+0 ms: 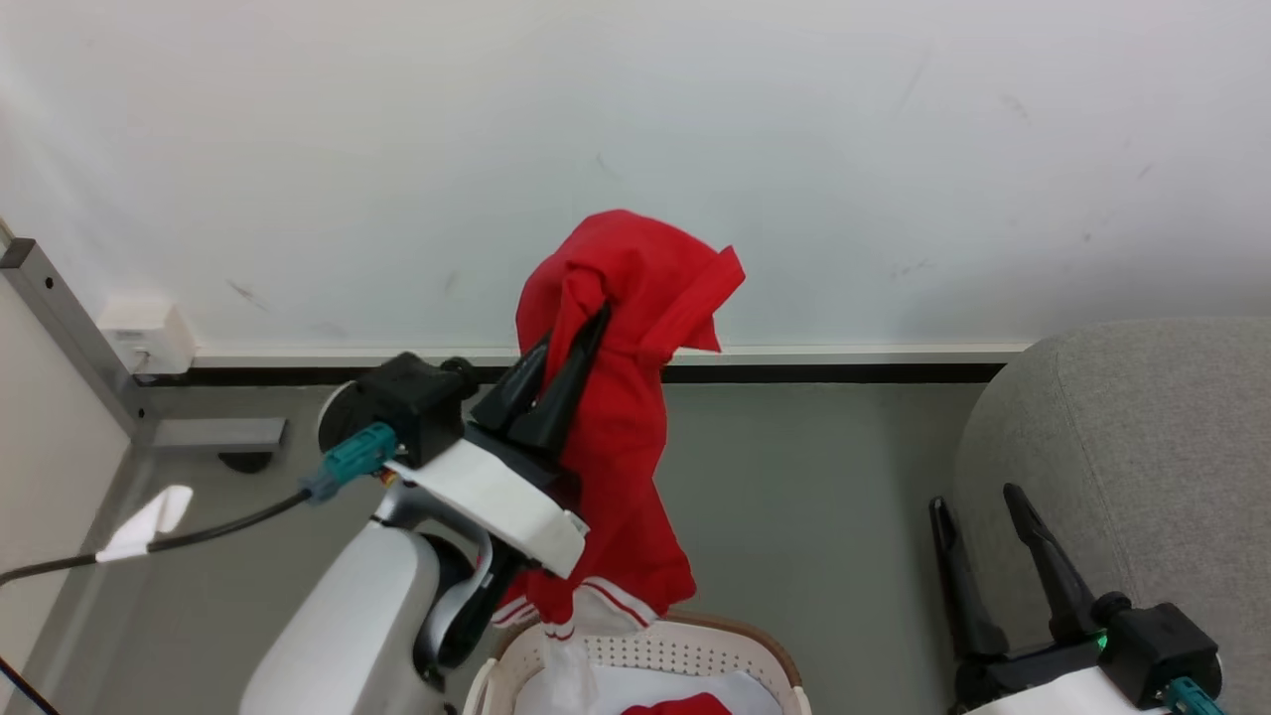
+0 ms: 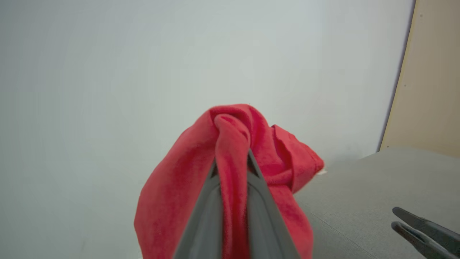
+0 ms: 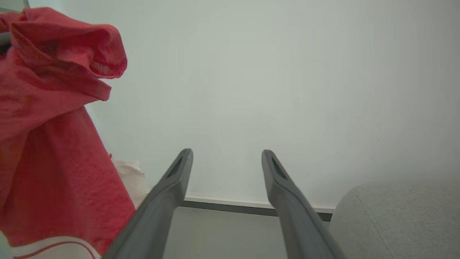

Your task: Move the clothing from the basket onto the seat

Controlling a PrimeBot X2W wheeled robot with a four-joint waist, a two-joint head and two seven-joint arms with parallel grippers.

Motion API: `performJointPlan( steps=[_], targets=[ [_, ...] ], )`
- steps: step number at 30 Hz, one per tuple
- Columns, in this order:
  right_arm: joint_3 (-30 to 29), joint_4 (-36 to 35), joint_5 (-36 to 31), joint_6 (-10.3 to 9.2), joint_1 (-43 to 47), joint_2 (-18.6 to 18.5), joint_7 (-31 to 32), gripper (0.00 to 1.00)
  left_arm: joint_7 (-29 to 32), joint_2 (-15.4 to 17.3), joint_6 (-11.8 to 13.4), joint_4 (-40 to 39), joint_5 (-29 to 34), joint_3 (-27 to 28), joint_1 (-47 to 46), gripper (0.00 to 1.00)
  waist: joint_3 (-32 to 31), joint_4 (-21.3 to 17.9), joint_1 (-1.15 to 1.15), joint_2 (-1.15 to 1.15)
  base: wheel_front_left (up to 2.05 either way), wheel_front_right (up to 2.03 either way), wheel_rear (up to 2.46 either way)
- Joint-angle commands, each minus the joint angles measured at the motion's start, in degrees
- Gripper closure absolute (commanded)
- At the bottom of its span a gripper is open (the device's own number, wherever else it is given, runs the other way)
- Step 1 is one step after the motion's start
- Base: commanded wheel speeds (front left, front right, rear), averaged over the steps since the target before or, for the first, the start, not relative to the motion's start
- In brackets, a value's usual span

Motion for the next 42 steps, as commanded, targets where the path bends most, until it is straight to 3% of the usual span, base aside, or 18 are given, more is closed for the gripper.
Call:
performJointPlan(
  steps=[1,12,24,32,41,42],
  targets=[
    [0.8,-0.1,0.3,-0.12,0.6,-0.2,0.0,0.00,0.9,0.7,0.6,-2.1,-0.6,0.5,-0.2,1.00,-0.1,-0.1,0.01,0.00,0.00,0.00,0.00],
    [6.2,0.5,0.7,-0.12,-0.6,-1.0,0.0,0.00,3.5,1.3,2.0,-6.5,-1.9,0.3,2.3,1.00,-0.1,-0.6,0.01,0.00,0.00,0.00,0.00],
    [24.4,7.2,4.8,-0.12,-7.6,-5.3,0.0,0.00,5.6,-1.5,0.2,-6.8,-3.0,-6.2,3.1,1.00,-1.1,3.6,0.01,0.00,0.00,0.00,0.00],
    [28.9,13.5,6.4,-0.12,-12.6,-4.5,0.3,0.00,6.9,-4.1,-0.7,-7.1,-4.4,-12.3,3.2,1.00,-2.0,8.2,0.01,0.00,0.00,0.00,0.00],
    [29.1,21.9,7.2,-0.12,-15.7,-3.4,0.1,0.00,7.9,-5.5,-1.2,-8.5,-6.8,-18.1,3.6,1.00,-2.9,12.5,0.01,0.00,0.00,0.00,0.00],
    [29.1,22.5,7.2,-0.12,-15.9,-3.3,0.0,0.06,7.9,-5.5,-1.3,-8.6,-7.0,-18.2,3.7,1.00,-2.9,12.7,0.01,0.00,0.00,0.00,0.00]
  ],
)
